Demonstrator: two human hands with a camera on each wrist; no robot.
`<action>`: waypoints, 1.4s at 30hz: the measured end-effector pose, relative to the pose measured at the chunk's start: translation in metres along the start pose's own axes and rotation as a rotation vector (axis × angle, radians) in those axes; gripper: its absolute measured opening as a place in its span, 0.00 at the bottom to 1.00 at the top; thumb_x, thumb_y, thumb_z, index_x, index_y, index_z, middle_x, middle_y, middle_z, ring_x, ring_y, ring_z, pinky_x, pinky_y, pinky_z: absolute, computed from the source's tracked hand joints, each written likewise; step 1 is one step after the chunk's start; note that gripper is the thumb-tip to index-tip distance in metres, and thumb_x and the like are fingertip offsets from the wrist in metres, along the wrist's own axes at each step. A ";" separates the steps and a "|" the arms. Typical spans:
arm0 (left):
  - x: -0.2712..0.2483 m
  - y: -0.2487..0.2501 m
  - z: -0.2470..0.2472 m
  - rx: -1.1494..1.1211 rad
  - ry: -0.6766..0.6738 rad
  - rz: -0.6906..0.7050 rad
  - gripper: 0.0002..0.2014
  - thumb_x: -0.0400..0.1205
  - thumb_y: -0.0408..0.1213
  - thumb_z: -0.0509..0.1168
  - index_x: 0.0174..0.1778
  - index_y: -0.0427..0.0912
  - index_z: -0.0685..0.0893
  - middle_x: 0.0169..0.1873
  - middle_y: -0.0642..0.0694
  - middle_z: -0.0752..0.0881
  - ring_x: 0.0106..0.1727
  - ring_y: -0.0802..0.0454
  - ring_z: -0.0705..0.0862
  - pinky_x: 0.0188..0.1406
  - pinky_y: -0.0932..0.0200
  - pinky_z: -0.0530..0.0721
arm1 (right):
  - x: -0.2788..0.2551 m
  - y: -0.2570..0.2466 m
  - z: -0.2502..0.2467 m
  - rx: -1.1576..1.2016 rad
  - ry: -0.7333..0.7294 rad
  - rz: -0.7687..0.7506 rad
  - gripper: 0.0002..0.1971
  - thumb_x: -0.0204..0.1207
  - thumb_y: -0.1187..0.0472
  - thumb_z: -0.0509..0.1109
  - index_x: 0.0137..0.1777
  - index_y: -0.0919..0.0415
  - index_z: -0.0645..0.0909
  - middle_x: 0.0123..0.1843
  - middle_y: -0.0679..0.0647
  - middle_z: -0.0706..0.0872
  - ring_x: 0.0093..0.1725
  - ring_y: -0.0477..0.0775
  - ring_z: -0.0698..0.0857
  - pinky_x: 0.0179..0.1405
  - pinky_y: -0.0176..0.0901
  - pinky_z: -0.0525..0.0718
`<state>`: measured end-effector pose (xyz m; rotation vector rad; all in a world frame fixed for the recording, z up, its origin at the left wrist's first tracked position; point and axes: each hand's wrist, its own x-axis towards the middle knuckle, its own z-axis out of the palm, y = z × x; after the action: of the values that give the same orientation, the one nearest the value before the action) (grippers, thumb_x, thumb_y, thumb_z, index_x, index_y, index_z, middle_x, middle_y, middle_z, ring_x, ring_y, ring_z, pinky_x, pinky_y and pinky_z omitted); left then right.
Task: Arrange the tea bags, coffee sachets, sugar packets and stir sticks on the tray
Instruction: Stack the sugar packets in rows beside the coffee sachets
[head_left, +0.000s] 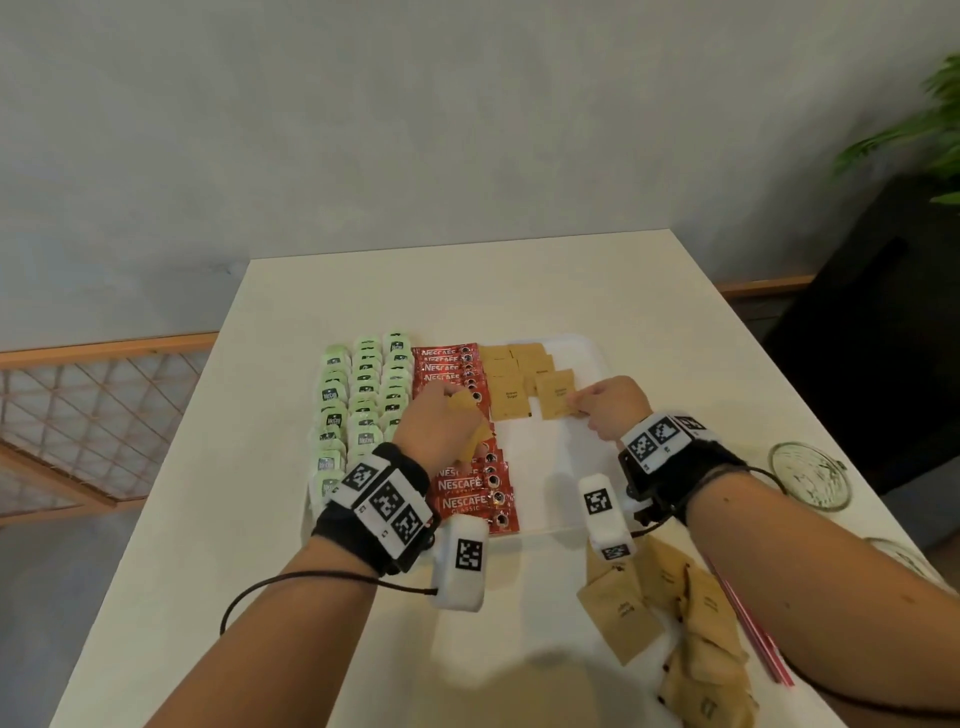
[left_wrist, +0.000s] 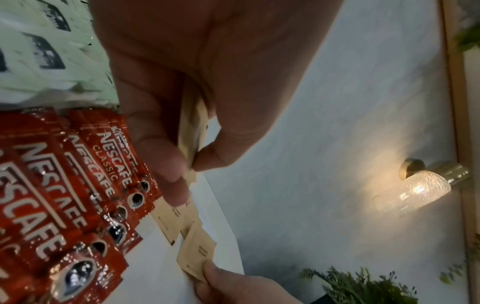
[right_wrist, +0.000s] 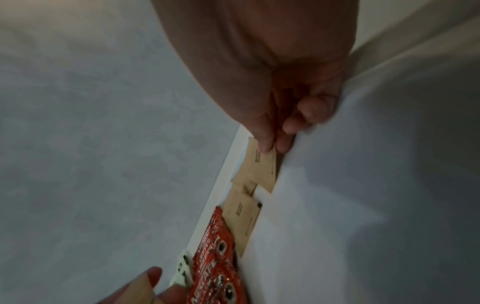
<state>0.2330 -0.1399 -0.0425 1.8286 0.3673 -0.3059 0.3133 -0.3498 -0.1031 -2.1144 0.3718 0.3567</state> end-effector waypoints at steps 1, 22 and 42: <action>0.000 -0.001 -0.001 -0.026 -0.013 -0.004 0.18 0.82 0.26 0.60 0.67 0.43 0.70 0.47 0.41 0.85 0.40 0.44 0.88 0.27 0.55 0.84 | 0.003 -0.001 0.003 -0.045 0.017 -0.004 0.12 0.75 0.61 0.75 0.46 0.72 0.88 0.47 0.66 0.90 0.35 0.56 0.80 0.35 0.46 0.78; -0.018 -0.016 0.001 -0.384 -0.177 0.023 0.27 0.78 0.18 0.68 0.69 0.42 0.71 0.58 0.37 0.85 0.48 0.45 0.91 0.46 0.48 0.92 | -0.060 -0.023 0.002 0.115 -0.187 -0.240 0.14 0.81 0.50 0.68 0.49 0.62 0.85 0.43 0.53 0.86 0.33 0.48 0.78 0.33 0.39 0.74; -0.042 -0.024 -0.012 -0.313 -0.064 0.062 0.11 0.85 0.28 0.63 0.62 0.38 0.81 0.50 0.41 0.91 0.49 0.45 0.92 0.41 0.55 0.91 | -0.125 -0.009 -0.022 0.464 -0.141 -0.294 0.10 0.79 0.69 0.69 0.36 0.62 0.75 0.39 0.57 0.89 0.34 0.51 0.85 0.32 0.40 0.77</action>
<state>0.1855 -0.1258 -0.0439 1.5166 0.2949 -0.2483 0.2050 -0.3477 -0.0362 -1.6472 0.0487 0.2188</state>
